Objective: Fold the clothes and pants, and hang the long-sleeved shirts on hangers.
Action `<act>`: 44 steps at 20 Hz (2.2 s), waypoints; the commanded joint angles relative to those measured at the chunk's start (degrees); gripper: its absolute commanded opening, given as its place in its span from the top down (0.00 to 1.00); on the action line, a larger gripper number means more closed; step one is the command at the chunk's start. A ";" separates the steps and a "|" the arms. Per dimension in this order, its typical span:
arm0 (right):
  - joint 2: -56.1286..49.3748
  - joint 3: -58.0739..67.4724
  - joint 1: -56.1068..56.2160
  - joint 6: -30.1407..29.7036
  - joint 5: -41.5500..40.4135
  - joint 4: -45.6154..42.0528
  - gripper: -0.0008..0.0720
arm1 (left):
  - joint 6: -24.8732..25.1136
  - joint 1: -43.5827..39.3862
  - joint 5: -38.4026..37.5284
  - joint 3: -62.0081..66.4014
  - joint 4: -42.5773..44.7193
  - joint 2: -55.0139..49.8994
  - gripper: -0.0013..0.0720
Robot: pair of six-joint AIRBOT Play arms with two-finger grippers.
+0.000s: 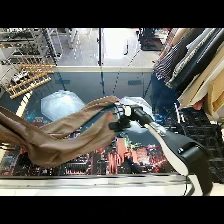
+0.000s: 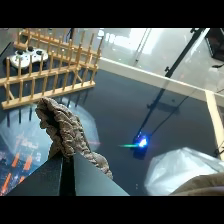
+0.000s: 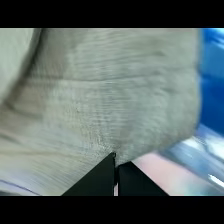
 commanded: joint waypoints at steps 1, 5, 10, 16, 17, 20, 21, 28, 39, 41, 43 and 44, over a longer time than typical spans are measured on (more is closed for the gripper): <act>9.70 -9.09 -3.21 0.37 12.59 -17.97 0.97 | 0.09 -0.26 -0.79 -0.09 0.87 -2.12 0.96; 29.75 -32.70 -6.14 1.11 8.55 -8.26 0.92 | 0.13 -1.29 -7.10 -0.11 0.87 -5.01 0.96; 43.12 -33.31 -13.70 4.57 -13.60 -2.21 0.53 | 0.13 -3.37 -11.45 -0.11 0.90 -6.25 0.96; 29.44 -33.35 -29.42 -10.75 -17.20 16.09 0.43 | 0.09 -3.56 -11.61 -0.11 0.87 -6.25 0.96; 26.93 -33.35 -30.62 -15.43 -17.81 21.68 0.43 | 0.09 -3.56 -11.61 -0.11 0.87 -6.25 0.96; 19.96 -31.52 -31.69 -22.47 -16.81 28.06 0.43 | 0.09 -3.54 -11.63 -0.11 0.87 -6.25 0.96; 18.03 -30.25 -31.69 -22.82 -16.26 28.02 0.43 | 0.09 -3.54 -11.61 -0.11 0.87 -6.25 0.96; 10.75 -23.04 -31.63 -24.13 -15.69 26.10 0.43 | 0.09 -3.54 -11.63 -0.11 0.90 -6.25 0.96; 10.03 -21.09 -27.80 -26.97 -11.91 25.53 0.97 | -2.25 -3.50 -11.56 0.04 -2.47 -5.97 0.96; 15.21 -19.50 -27.78 -26.64 -11.45 25.33 0.97 | -2.56 -3.50 -11.23 0.81 -11.98 -5.97 0.96; 22.43 -17.03 -27.82 -26.18 -11.91 24.90 0.97 | -2.58 -3.50 -11.17 3.21 -23.50 -5.92 0.97; 26.38 -15.08 -27.82 -25.55 -12.39 23.85 0.97 | -2.56 -3.50 -11.10 5.09 -29.66 -5.62 0.97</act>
